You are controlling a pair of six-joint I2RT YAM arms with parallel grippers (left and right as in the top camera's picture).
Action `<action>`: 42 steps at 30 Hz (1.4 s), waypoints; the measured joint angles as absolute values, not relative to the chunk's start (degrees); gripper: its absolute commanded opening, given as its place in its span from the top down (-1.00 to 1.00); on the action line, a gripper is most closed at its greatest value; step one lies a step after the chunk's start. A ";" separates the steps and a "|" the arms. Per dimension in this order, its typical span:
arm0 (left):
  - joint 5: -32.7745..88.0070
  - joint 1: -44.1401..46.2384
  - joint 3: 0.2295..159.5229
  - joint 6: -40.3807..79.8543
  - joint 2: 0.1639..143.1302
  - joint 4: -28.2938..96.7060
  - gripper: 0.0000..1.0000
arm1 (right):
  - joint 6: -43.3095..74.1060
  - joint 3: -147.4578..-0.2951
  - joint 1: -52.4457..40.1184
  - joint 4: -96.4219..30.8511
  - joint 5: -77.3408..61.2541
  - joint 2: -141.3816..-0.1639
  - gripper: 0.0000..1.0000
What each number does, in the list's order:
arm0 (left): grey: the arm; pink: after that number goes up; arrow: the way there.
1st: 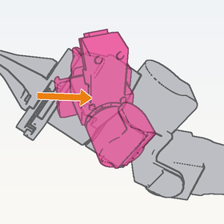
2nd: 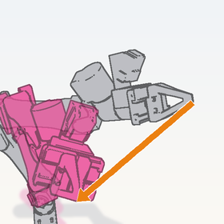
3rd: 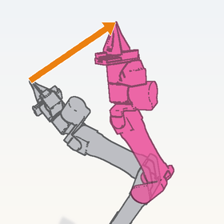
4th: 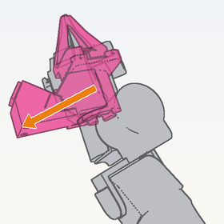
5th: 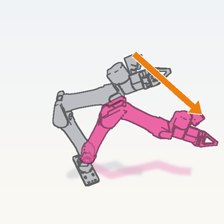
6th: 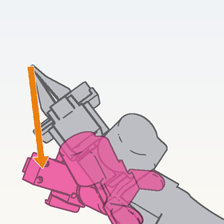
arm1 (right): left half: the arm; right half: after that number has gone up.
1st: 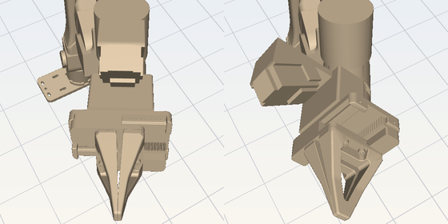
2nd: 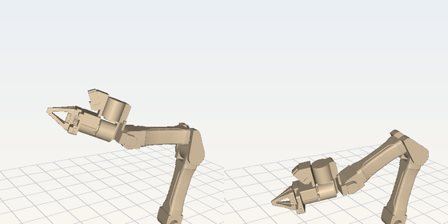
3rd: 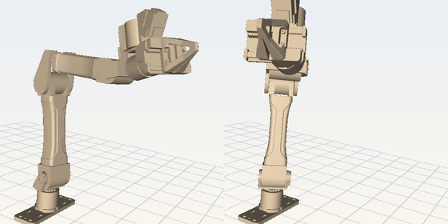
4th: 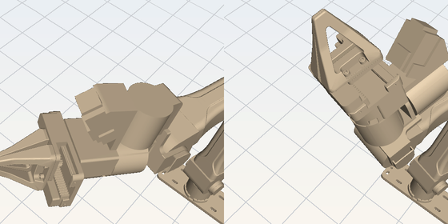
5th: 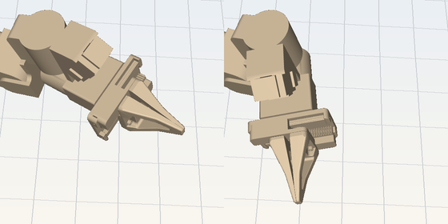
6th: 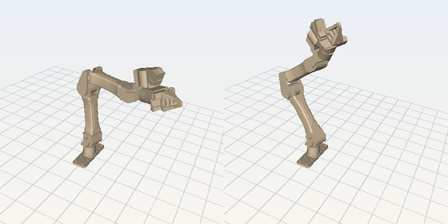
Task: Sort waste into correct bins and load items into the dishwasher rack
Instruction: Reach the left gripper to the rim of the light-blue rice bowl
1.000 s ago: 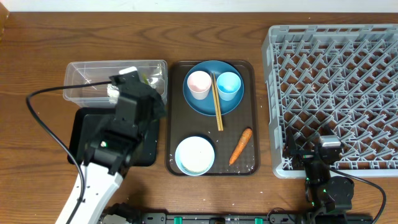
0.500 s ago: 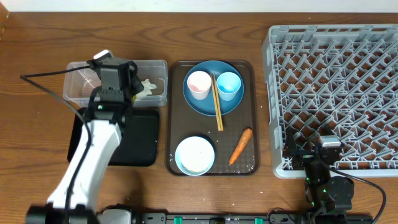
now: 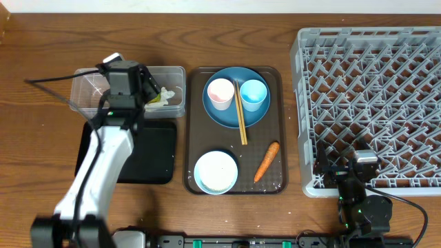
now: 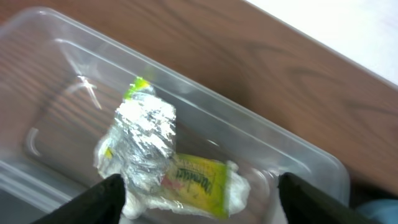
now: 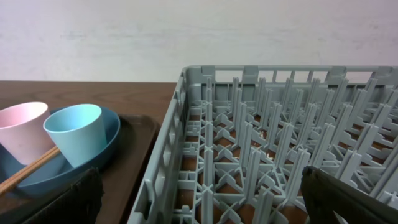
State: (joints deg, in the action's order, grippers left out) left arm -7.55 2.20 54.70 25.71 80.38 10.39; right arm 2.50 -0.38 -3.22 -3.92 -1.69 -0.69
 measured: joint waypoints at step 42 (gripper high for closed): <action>7.42 50.06 54.68 48.93 75.24 41.36 -0.24 | 2.50 -0.38 -3.25 -3.92 -1.67 -0.69 -0.98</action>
State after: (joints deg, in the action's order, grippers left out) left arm 7.42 50.06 54.68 48.93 75.24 41.36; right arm 2.50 -0.38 -3.25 -3.92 -1.67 -0.69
